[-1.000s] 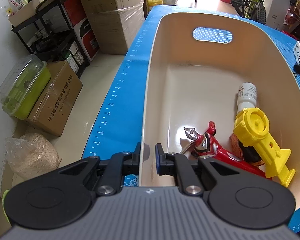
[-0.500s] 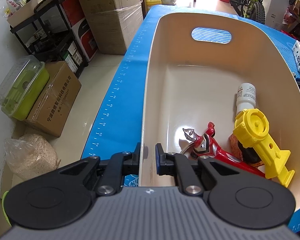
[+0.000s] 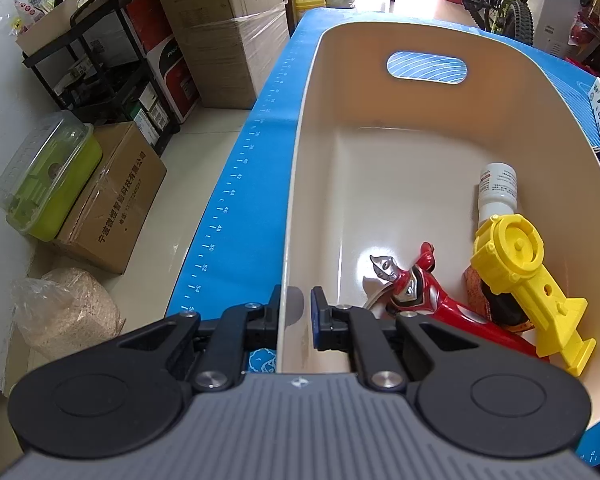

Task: Organize rigid objects
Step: 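Grasp the green-capped vial with the right gripper, then carry the green vial into the basket and release it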

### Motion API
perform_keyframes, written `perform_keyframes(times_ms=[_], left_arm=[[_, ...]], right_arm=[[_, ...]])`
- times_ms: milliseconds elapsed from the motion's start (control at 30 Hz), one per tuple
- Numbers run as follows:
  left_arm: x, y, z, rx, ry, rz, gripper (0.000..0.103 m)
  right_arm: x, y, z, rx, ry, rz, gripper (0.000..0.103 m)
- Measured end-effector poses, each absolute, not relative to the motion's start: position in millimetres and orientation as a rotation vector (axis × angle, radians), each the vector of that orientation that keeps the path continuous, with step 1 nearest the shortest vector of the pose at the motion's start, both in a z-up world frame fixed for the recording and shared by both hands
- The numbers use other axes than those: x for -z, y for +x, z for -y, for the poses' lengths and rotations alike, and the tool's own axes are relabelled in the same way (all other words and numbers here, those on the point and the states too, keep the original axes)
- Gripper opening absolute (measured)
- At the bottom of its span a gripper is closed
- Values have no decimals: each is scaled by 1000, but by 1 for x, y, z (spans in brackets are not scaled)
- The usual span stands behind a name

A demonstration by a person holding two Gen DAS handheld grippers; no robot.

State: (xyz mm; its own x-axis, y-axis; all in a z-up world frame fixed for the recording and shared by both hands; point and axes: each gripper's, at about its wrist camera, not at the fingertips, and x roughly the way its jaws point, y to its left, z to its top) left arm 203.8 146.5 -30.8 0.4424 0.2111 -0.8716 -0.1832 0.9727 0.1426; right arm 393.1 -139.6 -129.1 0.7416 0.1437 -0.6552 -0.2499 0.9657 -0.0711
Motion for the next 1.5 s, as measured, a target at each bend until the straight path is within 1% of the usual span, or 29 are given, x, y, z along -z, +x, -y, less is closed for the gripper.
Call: perform_keyframes(times_ms=[233,467,767,967,1200,1400,1500], left_arm=[[31,204,-146,-248,27,-1084,14],[29,203,-146,-248,19,-1081,14],[29,203,-146,-248,21,-1081,14],[28,203,-145,-243,19,-1080,14],[28,202,-145,-243,21,-1078,14],[28,202,-145,-244,21,-1079,14],[28,202,-145,-247,24,-1081,14]], right_arm=[[101,365,139,-197,-158,-693,79],[52,316,136,-243,-117,-620,79],[4,268,94,-405,-89,-578,79],[-1,244,48,-523,-162,-579,79],[8,229,8,-614,-245,-630,79],[22,239,-12,-637,-283,-701,79],[24,244,-17,-633,-294,-700,79]])
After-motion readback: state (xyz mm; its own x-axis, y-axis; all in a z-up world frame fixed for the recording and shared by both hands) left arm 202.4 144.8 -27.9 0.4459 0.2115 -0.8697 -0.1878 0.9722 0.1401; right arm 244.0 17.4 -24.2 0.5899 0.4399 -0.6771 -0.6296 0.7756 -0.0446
